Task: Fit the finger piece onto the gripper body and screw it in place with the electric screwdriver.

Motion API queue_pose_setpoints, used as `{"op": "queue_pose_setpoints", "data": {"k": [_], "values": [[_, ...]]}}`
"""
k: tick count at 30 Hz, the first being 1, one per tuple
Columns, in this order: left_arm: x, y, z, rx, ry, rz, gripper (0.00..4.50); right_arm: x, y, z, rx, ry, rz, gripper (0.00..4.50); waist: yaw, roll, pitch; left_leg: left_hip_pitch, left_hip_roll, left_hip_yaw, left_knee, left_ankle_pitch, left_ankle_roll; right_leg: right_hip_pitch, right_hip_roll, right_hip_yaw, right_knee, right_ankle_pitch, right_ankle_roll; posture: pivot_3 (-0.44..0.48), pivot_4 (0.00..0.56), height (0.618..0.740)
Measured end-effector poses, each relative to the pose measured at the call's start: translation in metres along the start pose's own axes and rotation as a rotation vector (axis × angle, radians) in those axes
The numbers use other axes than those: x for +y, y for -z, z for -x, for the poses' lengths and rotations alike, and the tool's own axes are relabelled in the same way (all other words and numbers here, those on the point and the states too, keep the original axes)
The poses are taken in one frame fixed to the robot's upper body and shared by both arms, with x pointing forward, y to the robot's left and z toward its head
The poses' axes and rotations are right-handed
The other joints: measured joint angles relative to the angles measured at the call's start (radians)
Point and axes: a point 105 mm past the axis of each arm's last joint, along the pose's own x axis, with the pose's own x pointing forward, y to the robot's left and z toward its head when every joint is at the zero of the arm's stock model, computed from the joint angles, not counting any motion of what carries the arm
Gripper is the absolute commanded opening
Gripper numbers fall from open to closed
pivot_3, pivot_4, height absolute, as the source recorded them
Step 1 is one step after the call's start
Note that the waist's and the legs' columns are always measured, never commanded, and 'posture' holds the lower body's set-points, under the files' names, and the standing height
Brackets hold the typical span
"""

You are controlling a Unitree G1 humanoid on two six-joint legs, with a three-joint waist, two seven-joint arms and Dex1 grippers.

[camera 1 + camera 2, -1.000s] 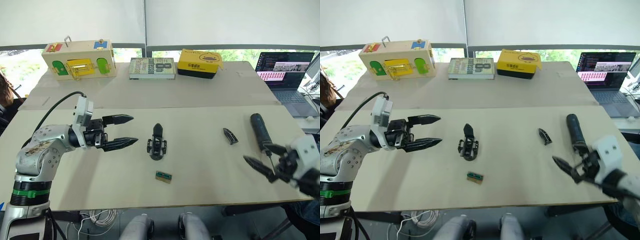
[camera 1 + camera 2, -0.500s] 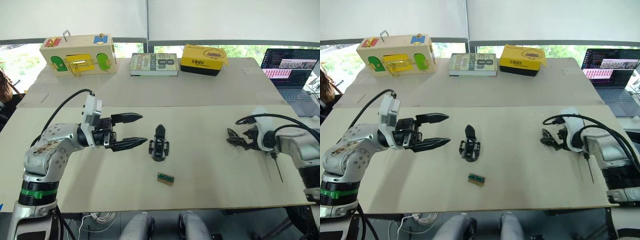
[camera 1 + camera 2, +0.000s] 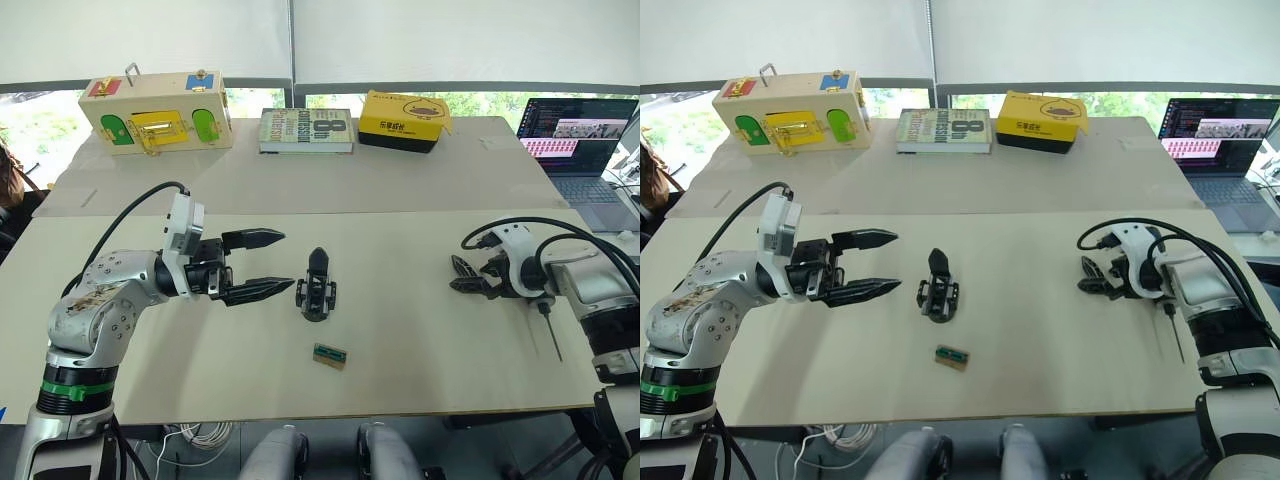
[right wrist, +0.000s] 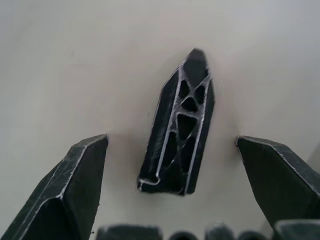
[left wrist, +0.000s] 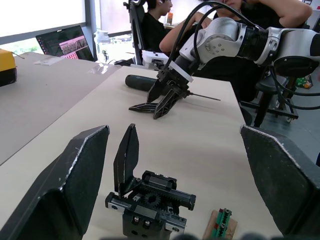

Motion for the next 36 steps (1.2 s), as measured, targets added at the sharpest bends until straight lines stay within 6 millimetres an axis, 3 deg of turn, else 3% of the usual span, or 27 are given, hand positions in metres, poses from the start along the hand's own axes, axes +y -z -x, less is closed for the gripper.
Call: {"op": "queue_pose_setpoints", "data": {"k": [6,8,16,18,20,24,27,30,36], "values": [[0.001,0.0,0.0,0.002,-0.003,-0.003,4.5,-0.001,0.003,0.002,0.004,0.012,-0.01,1.56,-0.001,0.0,0.0,0.0,0.0,0.0,0.0,0.0,0.0,0.0,0.0,0.0,0.0,0.0,0.0,0.0,0.15,0.74],[0.002,0.0,0.001,0.006,-0.008,-0.014,4.5,-0.002,0.004,0.002,-0.009,0.018,-0.02,1.09,-0.001,0.0,0.0,0.001,0.0,0.0,0.0,0.0,0.0,0.0,0.0,0.0,0.0,0.0,0.0,0.0,0.15,0.74],[0.009,-0.007,-0.005,-0.066,-0.055,0.01,4.5,0.006,0.004,0.006,-0.148,0.056,0.065,1.09,0.002,0.0,0.0,0.0,0.0,0.0,0.0,0.001,-0.002,0.0,0.001,0.0,0.001,0.001,0.0,0.0,0.15,0.74],[0.017,-0.015,-0.006,-0.123,-0.107,0.049,4.5,0.015,-0.01,0.01,-0.25,0.066,0.149,1.09,0.0,0.0,0.0,0.0,0.0,0.0,0.001,0.003,-0.004,-0.001,0.001,0.0,0.002,0.002,0.0,0.0,0.15,0.74],[0.024,-0.026,-0.006,-0.19,-0.154,0.099,4.5,0.027,-0.038,0.027,-0.406,0.1,0.244,1.09,-0.005,0.0,0.0,0.0,0.0,0.001,0.0,0.003,-0.004,-0.002,0.002,0.0,0.002,0.002,0.001,0.0,0.15,0.74],[0.032,-0.043,-0.007,-0.318,-0.216,0.213,4.5,0.064,-0.092,0.066,-0.734,0.17,0.408,1.09,-0.008,0.0,0.0,0.002,0.002,0.0,0.0,0.003,-0.006,-0.001,0.006,0.0,0.003,0.002,0.001,0.0,0.15,0.74],[0.036,-0.054,-0.019,-0.429,-0.227,0.3,4.5,0.114,-0.121,0.081,-0.942,0.155,0.528,1.09,-0.004,0.0,0.0,0.002,0.003,0.0,0.001,0.006,-0.011,-0.001,0.007,0.001,0.003,0.003,-0.001,0.0,0.15,0.74],[0.037,-0.06,-0.033,-0.485,-0.217,0.35,4.5,0.153,-0.136,0.087,-1.06,0.11,0.625,1.09,-0.002,0.0,0.0,0.002,0.003,0.0,0.002,0.008,-0.012,0.0,0.008,0.0,0.003,0.005,-0.002,0.0,0.15,0.74],[0.031,-0.056,-0.058,-0.506,-0.171,0.406,4.5,0.181,-0.149,0.087,-1.152,0.108,0.665,1.09,-0.001,-0.001,0.0,0.003,0.002,0.001,0.002,0.01,-0.016,0.0,0.01,0.0,0.003,0.006,-0.003,0.0,0.15,0.74]]}}
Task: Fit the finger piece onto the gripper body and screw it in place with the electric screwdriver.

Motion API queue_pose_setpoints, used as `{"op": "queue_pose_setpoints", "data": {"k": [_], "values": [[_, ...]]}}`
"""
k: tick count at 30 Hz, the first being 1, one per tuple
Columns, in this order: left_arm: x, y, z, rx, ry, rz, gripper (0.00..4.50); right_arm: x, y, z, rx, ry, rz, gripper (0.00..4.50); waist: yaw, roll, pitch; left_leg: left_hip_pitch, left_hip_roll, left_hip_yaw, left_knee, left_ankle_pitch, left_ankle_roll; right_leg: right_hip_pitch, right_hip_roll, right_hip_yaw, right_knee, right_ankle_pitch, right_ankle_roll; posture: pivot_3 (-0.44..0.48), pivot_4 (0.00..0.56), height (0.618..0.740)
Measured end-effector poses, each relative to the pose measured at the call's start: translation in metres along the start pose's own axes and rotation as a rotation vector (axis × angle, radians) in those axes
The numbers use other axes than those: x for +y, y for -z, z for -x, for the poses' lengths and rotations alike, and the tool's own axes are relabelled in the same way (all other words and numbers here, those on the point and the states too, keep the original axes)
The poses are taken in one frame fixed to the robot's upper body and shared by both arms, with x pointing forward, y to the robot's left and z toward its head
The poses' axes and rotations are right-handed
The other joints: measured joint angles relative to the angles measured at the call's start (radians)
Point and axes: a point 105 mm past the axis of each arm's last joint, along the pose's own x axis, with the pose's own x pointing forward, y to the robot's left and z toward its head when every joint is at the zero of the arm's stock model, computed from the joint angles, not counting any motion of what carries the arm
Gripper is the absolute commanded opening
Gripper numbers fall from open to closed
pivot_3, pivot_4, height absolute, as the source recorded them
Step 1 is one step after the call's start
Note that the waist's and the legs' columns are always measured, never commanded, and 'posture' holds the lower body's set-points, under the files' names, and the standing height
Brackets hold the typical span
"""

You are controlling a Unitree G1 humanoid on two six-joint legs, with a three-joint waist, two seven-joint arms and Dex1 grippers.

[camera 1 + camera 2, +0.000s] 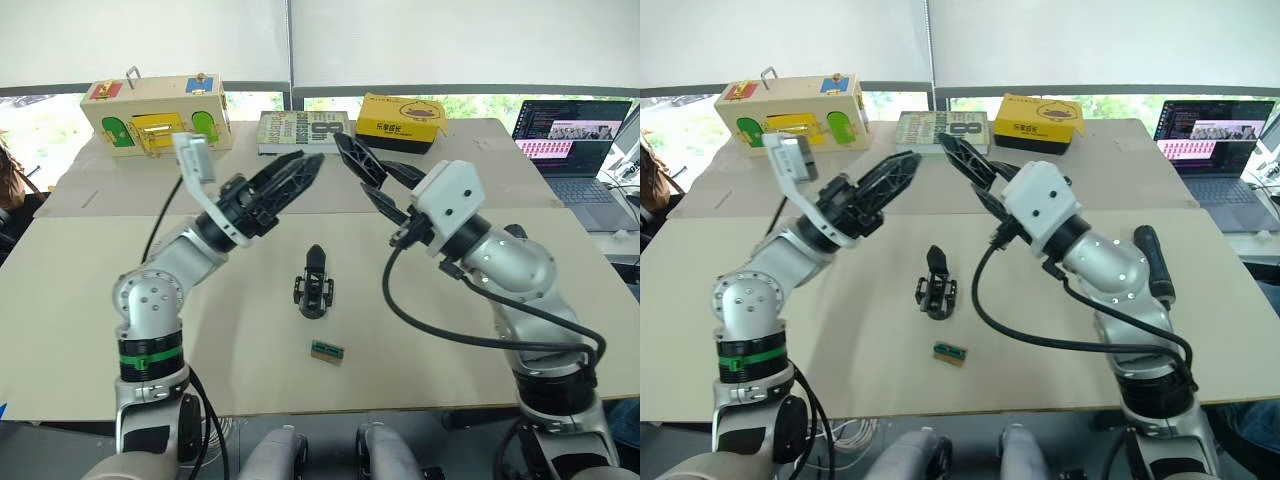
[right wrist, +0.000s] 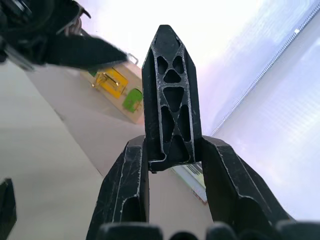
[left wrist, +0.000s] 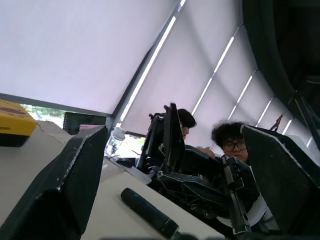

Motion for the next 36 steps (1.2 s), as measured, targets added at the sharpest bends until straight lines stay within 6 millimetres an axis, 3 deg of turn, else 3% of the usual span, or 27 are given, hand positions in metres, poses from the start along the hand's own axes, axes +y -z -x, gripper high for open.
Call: {"op": "queue_pose_setpoints", "data": {"k": [14,17,25,29,31,36], "values": [[0.0,0.002,-0.012,-0.109,-0.013,0.044,4.5,0.015,-0.005,-0.004,-0.044,-0.035,0.05,1.09,0.0,0.0,0.0,0.001,0.001,0.0,0.0,-0.003,0.005,0.0,0.002,0.0,0.0,0.001,-0.001,0.0,0.15,0.74],[0.0,0.003,-0.013,-0.118,-0.012,0.053,3.66,0.015,-0.004,-0.004,-0.04,-0.034,0.051,1.09,0.0,0.0,0.0,0.001,0.001,0.0,0.0,-0.003,0.005,0.0,0.002,0.0,0.0,0.001,-0.001,0.0,0.15,0.74],[0.001,0.002,-0.013,-0.133,-0.022,0.056,0.04,0.017,0.0,0.0,-0.02,-0.031,0.051,1.09,-0.001,0.0,0.0,0.001,0.001,0.0,0.0,-0.003,0.005,0.0,0.003,0.0,0.0,0.001,-0.002,0.0,0.15,0.74],[0.002,0.003,-0.014,-0.149,-0.028,0.071,0.04,0.017,0.0,0.0,-0.015,-0.025,0.066,1.09,0.0,0.0,0.0,0.001,0.001,0.0,0.0,-0.003,0.005,0.0,0.003,0.0,0.0,0.001,-0.002,0.0,0.15,0.74],[0.002,0.004,-0.015,-0.165,-0.034,0.087,0.0,0.016,0.001,0.001,-0.014,-0.021,0.064,2.11,0.0,0.0,0.0,0.001,0.001,0.0,0.0,-0.003,0.005,0.0,0.003,0.0,0.0,0.001,-0.002,0.0,0.15,0.74],[-0.001,0.004,-0.02,-0.216,-0.015,0.14,0.0,0.009,0.002,0.006,-0.001,-0.024,0.08,3.82,0.0,0.0,0.0,0.001,0.001,0.0,0.0,-0.003,0.005,0.001,0.003,0.0,0.0,0.001,-0.002,0.0,0.15,0.74]]}}
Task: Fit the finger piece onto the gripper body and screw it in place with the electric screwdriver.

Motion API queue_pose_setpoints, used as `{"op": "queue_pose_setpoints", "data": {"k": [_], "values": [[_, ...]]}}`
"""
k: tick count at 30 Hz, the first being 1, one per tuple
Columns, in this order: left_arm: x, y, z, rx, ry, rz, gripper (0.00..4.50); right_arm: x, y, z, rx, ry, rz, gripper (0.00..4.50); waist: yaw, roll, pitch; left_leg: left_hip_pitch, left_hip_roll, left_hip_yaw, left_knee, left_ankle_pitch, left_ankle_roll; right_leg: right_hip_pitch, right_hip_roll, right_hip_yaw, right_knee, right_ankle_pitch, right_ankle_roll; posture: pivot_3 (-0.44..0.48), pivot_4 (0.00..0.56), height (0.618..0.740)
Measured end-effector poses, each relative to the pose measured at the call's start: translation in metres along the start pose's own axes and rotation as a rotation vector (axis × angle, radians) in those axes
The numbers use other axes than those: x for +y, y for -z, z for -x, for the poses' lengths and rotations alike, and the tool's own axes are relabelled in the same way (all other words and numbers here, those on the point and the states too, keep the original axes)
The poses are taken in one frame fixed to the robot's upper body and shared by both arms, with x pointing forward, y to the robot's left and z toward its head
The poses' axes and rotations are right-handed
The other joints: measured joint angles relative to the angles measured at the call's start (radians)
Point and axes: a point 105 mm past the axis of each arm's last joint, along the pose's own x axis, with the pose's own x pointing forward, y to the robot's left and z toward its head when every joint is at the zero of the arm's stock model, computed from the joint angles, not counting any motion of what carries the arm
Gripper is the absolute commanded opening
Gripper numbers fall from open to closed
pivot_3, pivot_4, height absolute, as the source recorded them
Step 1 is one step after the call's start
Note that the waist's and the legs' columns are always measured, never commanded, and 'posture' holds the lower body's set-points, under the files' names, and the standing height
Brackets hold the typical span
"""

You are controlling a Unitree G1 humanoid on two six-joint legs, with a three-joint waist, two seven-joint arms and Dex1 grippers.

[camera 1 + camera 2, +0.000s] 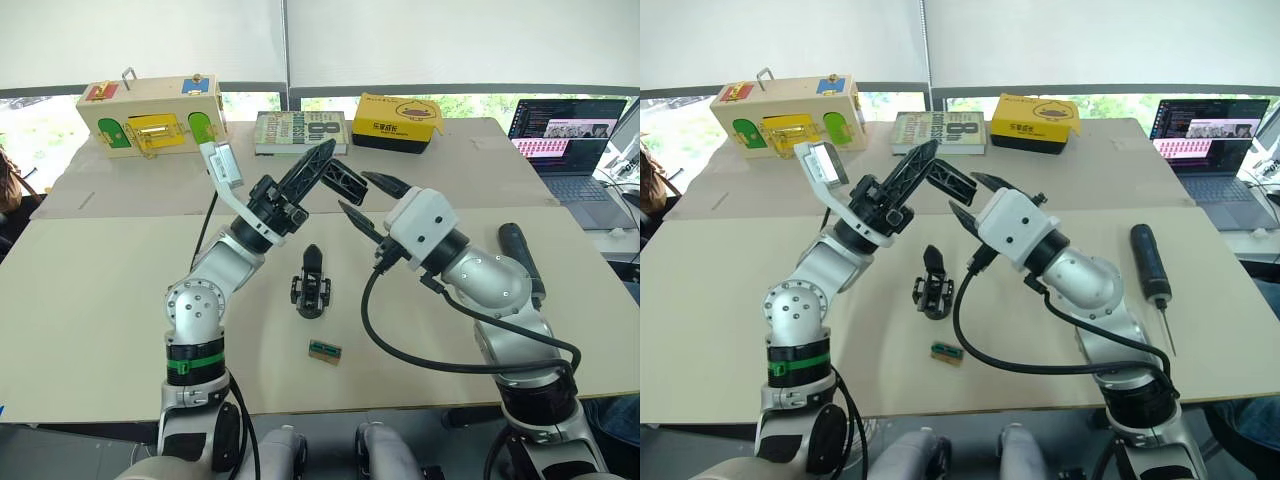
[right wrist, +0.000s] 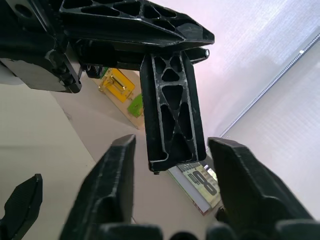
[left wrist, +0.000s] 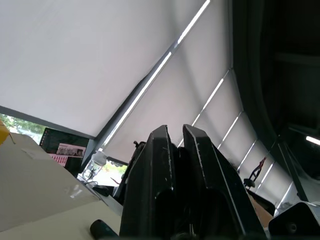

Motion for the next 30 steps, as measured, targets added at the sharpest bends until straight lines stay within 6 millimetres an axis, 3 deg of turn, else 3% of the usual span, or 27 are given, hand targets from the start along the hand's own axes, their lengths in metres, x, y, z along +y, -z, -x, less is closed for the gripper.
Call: {"op": "queue_pose_setpoints", "data": {"k": [2,7,9,12,16,20,25,30], "values": [[0.0,-0.008,-0.003,-0.016,0.01,-0.002,0.0,-0.011,0.002,0.009,0.02,-0.028,0.023,4.48,0.003,0.0,0.0,0.0,0.0,0.0,0.0,0.0,0.001,0.001,0.0,-0.001,-0.001,0.0,0.0,0.0,0.15,0.74],[0.0,-0.027,0.001,0.085,0.097,-0.092,0.0,-0.033,0.008,0.04,0.102,-0.183,-0.095,4.48,-0.002,0.0,0.0,0.001,0.001,0.0,-0.001,-0.001,0.003,0.002,0.001,-0.001,-0.002,0.0,0.0,0.0,0.15,0.74],[-0.004,-0.024,0.0,0.189,0.167,-0.125,0.0,-0.037,0.01,0.05,0.154,-0.256,-0.256,4.48,-0.002,-0.001,0.0,0.001,0.001,0.001,-0.001,-0.001,0.004,0.002,0.001,0.0,-0.002,0.0,0.0,0.0,0.15,0.74],[-0.011,-0.012,0.005,0.411,0.273,-0.182,0.0,-0.026,0.004,0.071,0.255,-0.463,-0.562,4.48,-0.001,-0.001,0.001,0.001,0.002,0.0,-0.001,-0.003,0.006,0.003,0.0,-0.001,-0.003,0.0,-0.001,0.0,0.15,0.74],[-0.027,0.013,0.008,0.648,0.446,-0.186,0.0,-0.014,-0.002,0.069,0.294,-0.555,-0.707,4.48,-0.002,-0.001,0.001,-0.001,0.002,0.001,-0.001,-0.003,0.007,0.001,-0.002,0.0,-0.004,-0.001,0.0,0.0,0.15,0.74],[-0.032,0.032,0.019,0.78,0.535,-0.144,0.0,0.0,-0.004,0.065,0.35,-0.625,-0.82,4.48,-0.001,-0.001,0.001,-0.004,0.002,0.001,-0.001,-0.004,0.007,-0.001,-0.004,0.002,-0.003,-0.001,0.0,0.0,0.15,0.74],[-0.036,0.041,0.02,0.809,0.574,-0.107,0.0,0.026,-0.006,0.058,0.399,-0.72,-0.92,4.48,-0.001,-0.001,0.001,-0.006,0.002,-0.001,-0.001,-0.004,0.007,-0.003,-0.01,0.002,-0.003,-0.001,0.0,0.0,0.15,0.74],[-0.039,0.043,0.016,0.815,0.585,-0.116,0.0,0.034,-0.016,0.047,0.368,-0.741,-0.959,4.48,0.0,-0.001,0.001,-0.009,0.0,-0.001,0.0,-0.003,0.007,-0.006,-0.01,0.002,-0.002,-0.001,0.0,0.0,0.15,0.74]]}}
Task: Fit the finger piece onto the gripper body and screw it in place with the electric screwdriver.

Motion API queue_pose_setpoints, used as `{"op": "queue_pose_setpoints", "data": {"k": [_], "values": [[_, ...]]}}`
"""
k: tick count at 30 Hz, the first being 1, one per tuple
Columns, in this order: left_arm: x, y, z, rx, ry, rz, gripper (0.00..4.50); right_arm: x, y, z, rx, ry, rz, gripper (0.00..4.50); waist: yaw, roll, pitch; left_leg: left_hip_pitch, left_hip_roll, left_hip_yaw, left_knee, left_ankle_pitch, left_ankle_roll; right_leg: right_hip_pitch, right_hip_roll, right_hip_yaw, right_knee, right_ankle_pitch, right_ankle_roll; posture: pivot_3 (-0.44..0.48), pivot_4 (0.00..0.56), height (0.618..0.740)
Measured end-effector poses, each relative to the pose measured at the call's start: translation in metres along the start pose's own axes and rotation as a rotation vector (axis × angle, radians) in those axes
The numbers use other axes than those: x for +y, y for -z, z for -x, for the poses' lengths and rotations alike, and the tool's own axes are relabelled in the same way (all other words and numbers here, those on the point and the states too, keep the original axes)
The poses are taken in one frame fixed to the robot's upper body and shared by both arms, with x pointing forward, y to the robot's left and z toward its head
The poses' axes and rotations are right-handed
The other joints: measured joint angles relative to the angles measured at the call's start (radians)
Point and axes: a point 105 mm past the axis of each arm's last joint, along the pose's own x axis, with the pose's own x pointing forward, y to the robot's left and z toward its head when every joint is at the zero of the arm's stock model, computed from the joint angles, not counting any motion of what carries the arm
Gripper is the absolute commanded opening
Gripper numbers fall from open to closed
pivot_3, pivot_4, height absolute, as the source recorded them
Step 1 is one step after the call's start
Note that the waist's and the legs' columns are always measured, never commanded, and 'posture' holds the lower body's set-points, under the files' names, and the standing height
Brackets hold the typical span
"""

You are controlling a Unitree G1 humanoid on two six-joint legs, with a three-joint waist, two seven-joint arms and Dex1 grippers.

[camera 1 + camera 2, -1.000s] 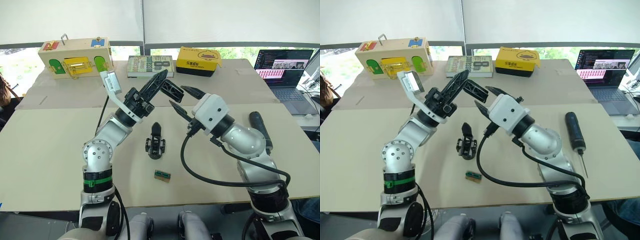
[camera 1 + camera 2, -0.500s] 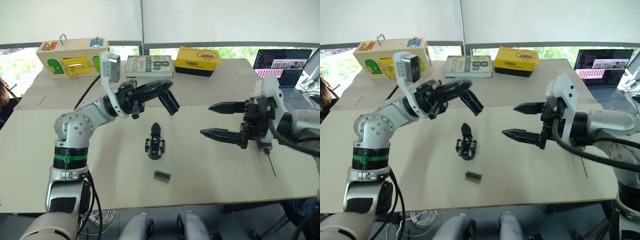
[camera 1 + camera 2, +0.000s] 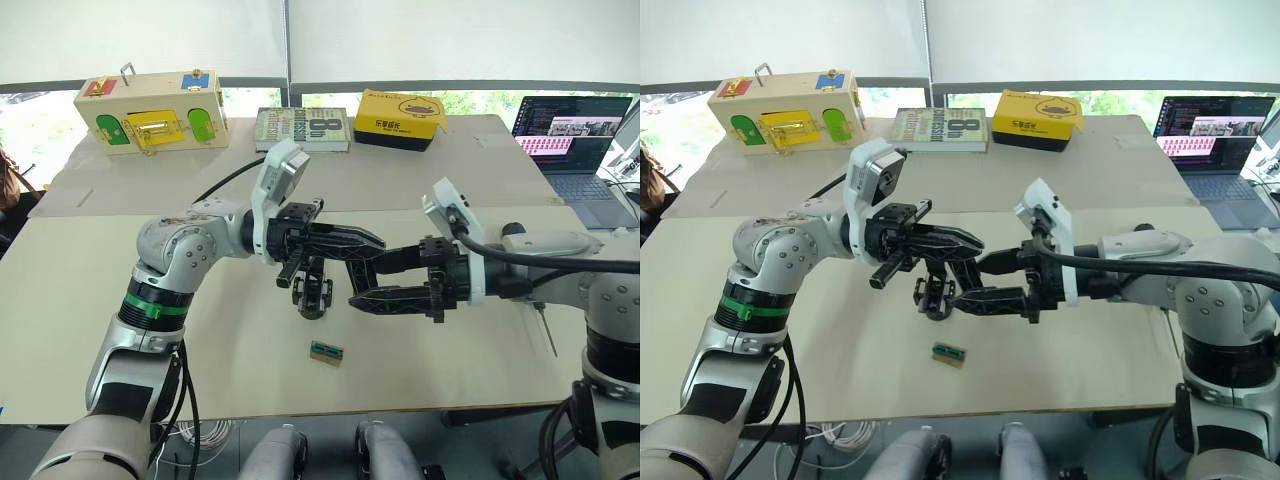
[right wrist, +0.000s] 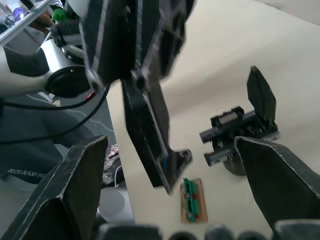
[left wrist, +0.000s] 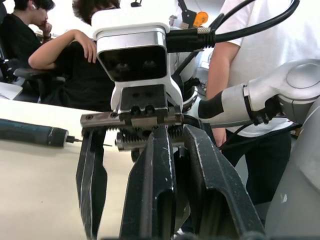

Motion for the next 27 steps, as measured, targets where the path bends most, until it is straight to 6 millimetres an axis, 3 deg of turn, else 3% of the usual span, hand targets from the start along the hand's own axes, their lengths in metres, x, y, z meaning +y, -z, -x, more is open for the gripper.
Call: {"op": "queue_pose_setpoints", "data": {"k": [19,23,27], "values": [[0.007,0.011,-0.002,0.086,-0.056,-0.015,0.0,-0.005,0.003,-0.006,0.003,0.03,-0.063,4.48,0.0,0.0,0.0,0.0,-0.001,0.0,0.0,0.0,0.001,0.0,0.005,0.0,0.0,0.0,0.0,0.0,0.15,0.74],[0.007,0.012,-0.002,0.088,-0.058,-0.015,0.0,-0.003,0.004,-0.008,0.01,0.019,-0.067,3.39,0.0,0.0,0.0,0.0,-0.001,0.0,0.0,0.0,0.001,0.0,0.005,0.0,0.0,0.0,0.0,0.0,0.15,0.74],[0.008,0.012,-0.001,0.092,-0.064,-0.016,0.0,-0.001,0.005,-0.01,0.01,0.011,-0.071,1.88,0.0,0.0,0.0,0.0,-0.001,0.0,0.0,0.0,0.001,0.0,0.005,0.0,0.001,0.0,0.0,0.0,0.15,0.74]]}}
